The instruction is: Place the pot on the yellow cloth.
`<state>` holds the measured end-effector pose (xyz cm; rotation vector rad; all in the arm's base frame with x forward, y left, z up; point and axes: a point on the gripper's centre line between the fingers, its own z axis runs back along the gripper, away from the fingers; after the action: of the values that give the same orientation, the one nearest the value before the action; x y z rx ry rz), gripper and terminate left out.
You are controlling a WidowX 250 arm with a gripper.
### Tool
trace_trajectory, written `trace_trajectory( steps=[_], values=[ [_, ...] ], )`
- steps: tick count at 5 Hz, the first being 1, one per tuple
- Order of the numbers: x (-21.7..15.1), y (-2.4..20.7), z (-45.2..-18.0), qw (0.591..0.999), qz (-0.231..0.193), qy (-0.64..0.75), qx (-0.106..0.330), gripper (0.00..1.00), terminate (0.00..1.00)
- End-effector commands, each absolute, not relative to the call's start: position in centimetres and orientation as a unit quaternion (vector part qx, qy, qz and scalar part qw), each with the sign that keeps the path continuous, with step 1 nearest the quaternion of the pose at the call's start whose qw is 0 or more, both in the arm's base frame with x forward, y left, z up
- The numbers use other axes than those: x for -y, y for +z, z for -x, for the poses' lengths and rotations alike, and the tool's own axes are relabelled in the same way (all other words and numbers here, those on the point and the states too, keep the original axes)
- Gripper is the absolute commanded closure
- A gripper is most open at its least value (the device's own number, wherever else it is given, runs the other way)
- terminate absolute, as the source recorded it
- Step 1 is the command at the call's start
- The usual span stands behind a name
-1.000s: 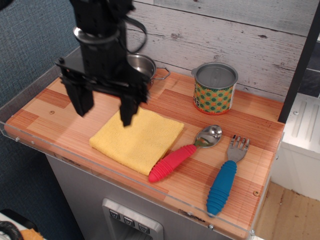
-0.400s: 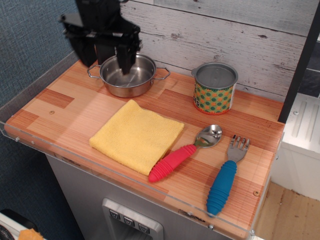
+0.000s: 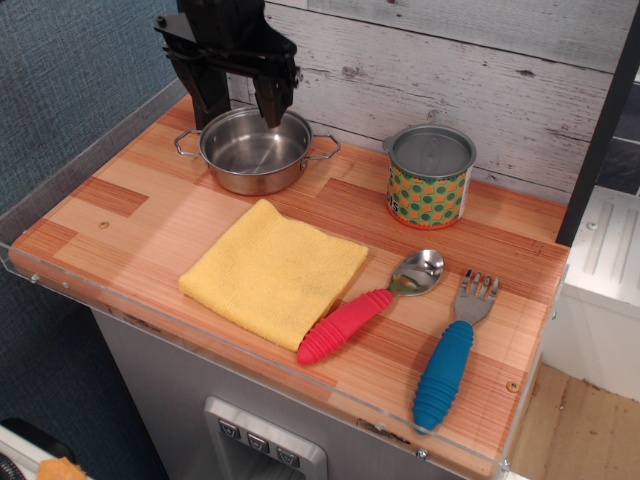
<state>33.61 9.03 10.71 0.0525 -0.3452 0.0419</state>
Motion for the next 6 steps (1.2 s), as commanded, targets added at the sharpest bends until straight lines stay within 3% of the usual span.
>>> trace_trajectory(
  steps=[1,4,6],
  values=[
    [-7.8,9.4,-37.0,0.985,-0.024,-0.054,0.16,0.0,0.0],
    [-7.5,6.5,-38.0,0.99,-0.035,-0.097,0.095,0.0,0.0],
    [-7.9,5.0,-38.6,0.991,-0.042,-0.096,0.081,0.0,0.0]
  ],
)
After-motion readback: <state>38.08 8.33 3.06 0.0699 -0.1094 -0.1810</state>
